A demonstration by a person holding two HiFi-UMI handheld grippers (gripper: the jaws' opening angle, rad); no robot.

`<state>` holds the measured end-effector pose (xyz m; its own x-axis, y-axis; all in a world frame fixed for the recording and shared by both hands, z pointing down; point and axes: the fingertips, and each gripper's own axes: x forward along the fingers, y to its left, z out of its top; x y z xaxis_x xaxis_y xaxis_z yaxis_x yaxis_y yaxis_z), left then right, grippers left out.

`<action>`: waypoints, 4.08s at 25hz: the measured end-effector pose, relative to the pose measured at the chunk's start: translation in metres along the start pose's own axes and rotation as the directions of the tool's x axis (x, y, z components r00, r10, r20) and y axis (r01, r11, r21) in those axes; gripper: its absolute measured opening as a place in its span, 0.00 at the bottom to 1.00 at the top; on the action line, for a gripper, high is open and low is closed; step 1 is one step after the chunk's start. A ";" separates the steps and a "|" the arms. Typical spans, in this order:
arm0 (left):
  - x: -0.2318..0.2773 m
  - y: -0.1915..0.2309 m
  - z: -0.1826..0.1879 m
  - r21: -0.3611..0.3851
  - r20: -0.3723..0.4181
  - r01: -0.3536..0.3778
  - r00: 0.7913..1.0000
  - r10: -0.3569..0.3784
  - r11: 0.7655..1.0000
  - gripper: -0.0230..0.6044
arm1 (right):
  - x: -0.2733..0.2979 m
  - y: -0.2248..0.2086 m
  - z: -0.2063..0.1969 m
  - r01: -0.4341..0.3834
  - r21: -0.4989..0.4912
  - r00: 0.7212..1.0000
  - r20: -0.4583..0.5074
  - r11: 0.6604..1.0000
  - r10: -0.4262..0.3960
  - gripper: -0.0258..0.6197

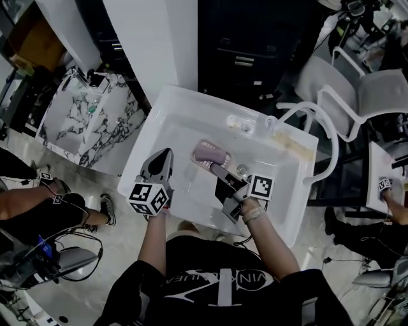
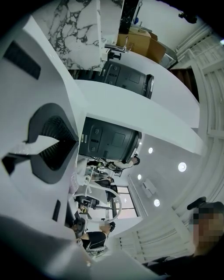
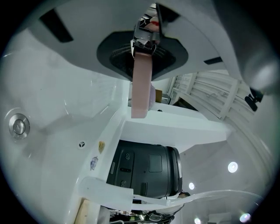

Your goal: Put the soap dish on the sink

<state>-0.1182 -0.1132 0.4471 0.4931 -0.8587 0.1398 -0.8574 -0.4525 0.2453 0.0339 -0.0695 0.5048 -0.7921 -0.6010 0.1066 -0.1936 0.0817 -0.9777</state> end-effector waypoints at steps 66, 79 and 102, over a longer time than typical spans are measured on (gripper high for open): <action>0.154 0.053 -0.060 -0.062 -0.253 0.209 0.943 -0.218 0.976 0.06 | 0.177 -0.064 0.104 -0.014 0.233 0.999 -0.037 0.972 0.024 0.18; 0.155 0.053 -0.063 -0.125 -0.251 0.215 0.938 -0.241 0.969 0.06 | 0.179 -0.066 0.101 -0.031 0.361 0.999 -0.030 0.932 0.045 0.18; 0.159 0.039 -0.074 -0.208 -0.273 0.221 0.922 -0.274 0.953 0.06 | 0.177 -0.061 0.082 0.223 0.120 0.950 -0.250 0.967 -0.187 0.51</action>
<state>-0.0620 -0.2495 0.5496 0.7297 -0.6022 0.3237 -0.6771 -0.5708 0.4645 -0.0472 -0.2461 0.5689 -0.8610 -0.3873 0.3298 -0.2938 -0.1506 -0.9439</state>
